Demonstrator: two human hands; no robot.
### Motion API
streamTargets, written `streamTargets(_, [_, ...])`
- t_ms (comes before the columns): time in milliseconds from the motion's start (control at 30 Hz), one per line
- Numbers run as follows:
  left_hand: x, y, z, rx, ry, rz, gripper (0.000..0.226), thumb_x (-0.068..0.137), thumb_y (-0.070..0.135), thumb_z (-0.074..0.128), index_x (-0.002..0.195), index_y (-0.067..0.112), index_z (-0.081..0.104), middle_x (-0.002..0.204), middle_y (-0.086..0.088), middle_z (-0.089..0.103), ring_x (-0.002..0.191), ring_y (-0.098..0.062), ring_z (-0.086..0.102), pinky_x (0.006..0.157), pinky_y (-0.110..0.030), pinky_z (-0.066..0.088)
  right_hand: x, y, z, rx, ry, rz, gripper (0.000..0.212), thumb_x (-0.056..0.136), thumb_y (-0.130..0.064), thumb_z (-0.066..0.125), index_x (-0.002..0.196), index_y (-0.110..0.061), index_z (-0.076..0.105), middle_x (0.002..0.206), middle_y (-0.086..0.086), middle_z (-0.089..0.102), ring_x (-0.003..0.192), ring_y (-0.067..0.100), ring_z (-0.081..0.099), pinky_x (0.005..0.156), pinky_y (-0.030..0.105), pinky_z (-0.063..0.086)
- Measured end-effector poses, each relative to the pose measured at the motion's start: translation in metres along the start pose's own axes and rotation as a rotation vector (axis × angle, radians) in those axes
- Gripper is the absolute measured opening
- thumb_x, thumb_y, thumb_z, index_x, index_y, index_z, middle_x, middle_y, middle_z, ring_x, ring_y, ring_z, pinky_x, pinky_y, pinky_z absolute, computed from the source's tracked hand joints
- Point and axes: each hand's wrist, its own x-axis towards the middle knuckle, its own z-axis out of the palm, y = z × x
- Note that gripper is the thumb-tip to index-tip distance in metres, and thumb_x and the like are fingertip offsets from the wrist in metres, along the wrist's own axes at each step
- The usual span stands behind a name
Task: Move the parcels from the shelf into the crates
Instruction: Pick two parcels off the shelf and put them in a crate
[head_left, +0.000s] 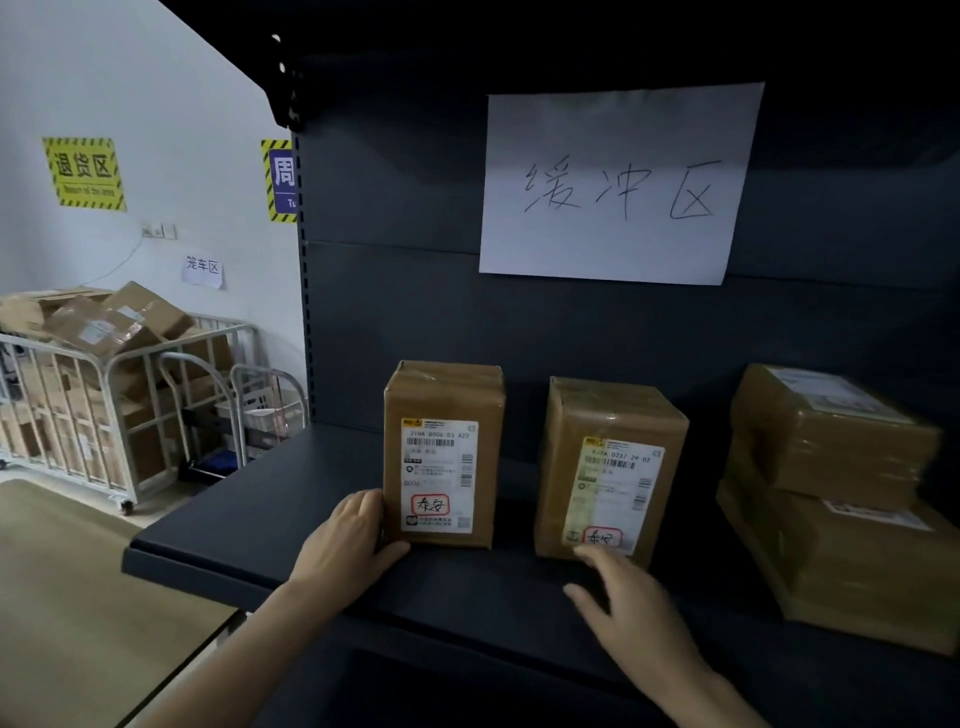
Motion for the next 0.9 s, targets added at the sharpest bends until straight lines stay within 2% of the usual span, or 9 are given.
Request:
streamTargets(100, [0.005, -0.001, -0.001, -0.046, -0.011, -0.003, 0.062, 0.083, 0.046, 0.06, 0.134, 0.022, 0.032, 0.138, 0.003, 0.043, 0.131, -0.014, 0.038, 0.095, -0.03, 0.046, -0.003, 0.025, -0.023, -0.144, 0.126, 0.095, 0.04, 0.093, -0.04, 0.048, 0.13, -0.025, 0.044, 0.13, -0.009, 0.05, 0.119, 0.005, 0.047, 0.089, 0.015, 0.038])
streamTargets(200, [0.011, -0.002, -0.002, -0.124, -0.036, -0.021, 0.078, 0.077, 0.043, 0.069, 0.139, 0.027, 0.025, 0.135, 0.003, 0.046, 0.127, -0.016, 0.043, 0.094, -0.034, 0.048, 0.007, 0.046, -0.032, -0.168, 0.152, 0.207, 0.049, 0.09, -0.041, 0.054, 0.133, -0.02, 0.042, 0.134, -0.004, 0.047, 0.122, 0.01, 0.045, 0.092, 0.02, 0.04])
streamTargets(300, [0.019, -0.002, -0.003, -0.229, -0.067, -0.003, 0.089, 0.07, 0.038, 0.076, 0.14, 0.03, 0.022, 0.134, 0.007, 0.05, 0.124, -0.015, 0.047, 0.098, -0.036, 0.047, 0.024, 0.06, -0.032, -0.024, 0.123, 0.272, 0.069, 0.082, -0.037, 0.067, 0.139, -0.014, 0.034, 0.141, 0.003, 0.042, 0.128, 0.015, 0.042, 0.1, 0.027, 0.039])
streamTargets(367, [0.022, 0.001, -0.005, -0.266, -0.084, 0.014, 0.089, 0.069, 0.033, 0.077, 0.139, 0.028, 0.023, 0.133, 0.008, 0.051, 0.124, -0.014, 0.048, 0.1, -0.035, 0.045, 0.036, 0.064, -0.032, 0.105, 0.102, 0.288, 0.084, 0.076, -0.031, 0.074, 0.144, -0.013, 0.027, 0.145, 0.006, 0.038, 0.131, 0.018, 0.04, 0.105, 0.031, 0.036])
streamTargets(567, [0.026, 0.012, -0.003, -0.306, -0.128, 0.01, 0.09, 0.074, 0.026, 0.074, 0.143, 0.027, 0.015, 0.134, 0.007, 0.052, 0.124, -0.014, 0.049, 0.102, -0.031, 0.042, 0.065, 0.067, -0.036, 0.497, -0.021, 0.328, 0.097, 0.071, -0.014, 0.079, 0.147, -0.023, 0.018, 0.142, 0.002, 0.043, 0.132, 0.019, 0.039, 0.108, 0.036, 0.031])
streamTargets(667, [0.027, 0.018, 0.0, -0.304, -0.131, 0.035, 0.09, 0.077, 0.024, 0.072, 0.144, 0.026, 0.012, 0.135, 0.006, 0.05, 0.124, -0.014, 0.049, 0.102, -0.031, 0.042, 0.07, 0.067, -0.029, 0.507, -0.004, 0.324, 0.09, 0.07, -0.013, 0.079, 0.143, -0.024, 0.027, 0.136, 0.0, 0.05, 0.128, 0.018, 0.044, 0.107, 0.038, 0.036])
streamTargets(800, [0.03, 0.021, 0.003, -0.308, -0.134, 0.019, 0.089, 0.077, 0.023, 0.072, 0.144, 0.025, 0.013, 0.136, 0.004, 0.05, 0.123, -0.017, 0.05, 0.101, -0.032, 0.043, 0.077, 0.065, -0.02, 0.468, 0.031, 0.32, 0.069, 0.072, -0.015, 0.077, 0.132, -0.019, 0.042, 0.13, 0.0, 0.053, 0.123, 0.017, 0.048, 0.095, 0.027, 0.037])
streamTargets(900, [0.032, 0.025, 0.003, -0.311, -0.146, 0.004, 0.086, 0.078, 0.023, 0.071, 0.143, 0.025, 0.015, 0.135, 0.004, 0.05, 0.122, -0.017, 0.051, 0.1, -0.031, 0.044, 0.083, 0.063, -0.016, 0.484, 0.034, 0.332, 0.061, 0.076, -0.015, 0.075, 0.128, -0.017, 0.043, 0.128, 0.001, 0.054, 0.119, 0.017, 0.049, 0.09, 0.024, 0.036])
